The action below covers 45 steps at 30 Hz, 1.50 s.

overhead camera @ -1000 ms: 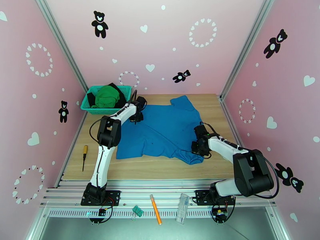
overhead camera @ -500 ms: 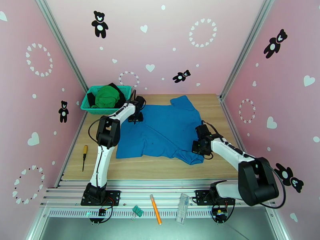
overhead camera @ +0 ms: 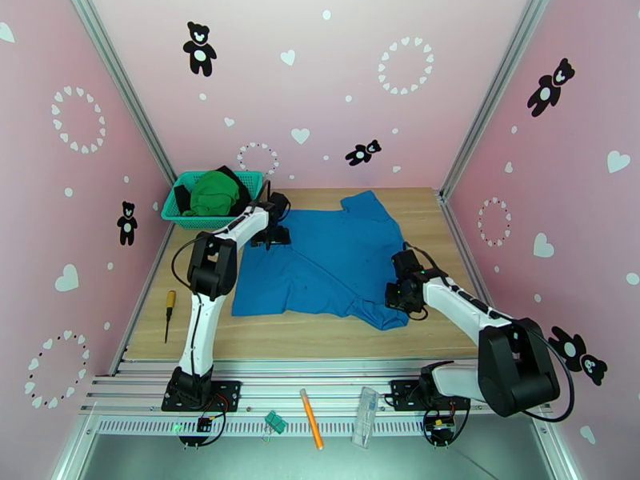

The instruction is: Fold and stack the mixed laundry pile

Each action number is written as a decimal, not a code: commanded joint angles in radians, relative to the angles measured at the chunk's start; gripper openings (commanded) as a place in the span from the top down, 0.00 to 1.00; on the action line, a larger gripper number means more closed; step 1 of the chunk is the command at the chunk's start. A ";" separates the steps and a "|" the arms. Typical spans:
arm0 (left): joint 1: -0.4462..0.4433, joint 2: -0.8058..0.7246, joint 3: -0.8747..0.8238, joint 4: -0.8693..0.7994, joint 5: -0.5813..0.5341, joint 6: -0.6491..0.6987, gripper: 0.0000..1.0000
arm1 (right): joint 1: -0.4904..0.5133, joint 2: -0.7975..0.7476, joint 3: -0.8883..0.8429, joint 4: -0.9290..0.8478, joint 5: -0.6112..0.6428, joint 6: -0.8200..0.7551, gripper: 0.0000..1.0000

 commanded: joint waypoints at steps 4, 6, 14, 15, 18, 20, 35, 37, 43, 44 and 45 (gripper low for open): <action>-0.004 -0.137 -0.074 0.026 0.025 -0.007 0.06 | -0.002 -0.008 -0.027 -0.005 -0.015 0.011 0.77; -0.006 -0.172 -0.092 0.028 0.026 -0.009 0.06 | -0.002 -0.020 -0.029 -0.011 -0.013 0.011 0.79; -0.009 -0.268 -0.141 0.029 0.017 -0.009 0.08 | -0.001 -0.038 -0.021 -0.022 -0.004 0.012 0.99; -0.009 -0.282 -0.152 0.030 0.016 -0.010 0.09 | -0.002 -0.039 -0.019 -0.025 -0.004 0.011 1.00; -0.013 -0.344 -0.214 0.031 0.012 -0.013 0.12 | -0.001 -0.059 0.002 -0.054 0.004 0.002 1.00; -0.017 -0.411 -0.290 0.032 -0.001 -0.020 0.12 | -0.002 -0.094 0.030 -0.092 0.004 -0.013 1.00; -0.016 -0.839 -0.975 0.060 -0.017 -0.282 0.23 | -0.001 -0.394 0.015 -0.106 -0.096 -0.131 1.00; -0.007 -0.836 -1.004 0.064 -0.027 -0.310 0.30 | -0.002 -0.388 0.011 -0.096 -0.107 -0.138 1.00; 0.040 -0.850 -1.080 0.100 0.018 -0.368 0.41 | -0.002 -0.399 0.001 -0.089 -0.120 -0.151 1.00; 0.042 -0.849 -1.089 0.100 0.024 -0.375 0.42 | -0.002 -0.400 0.001 -0.088 -0.121 -0.151 1.00; 0.042 -0.848 -1.098 0.102 0.032 -0.381 0.44 | -0.002 -0.401 -0.001 -0.088 -0.121 -0.153 1.00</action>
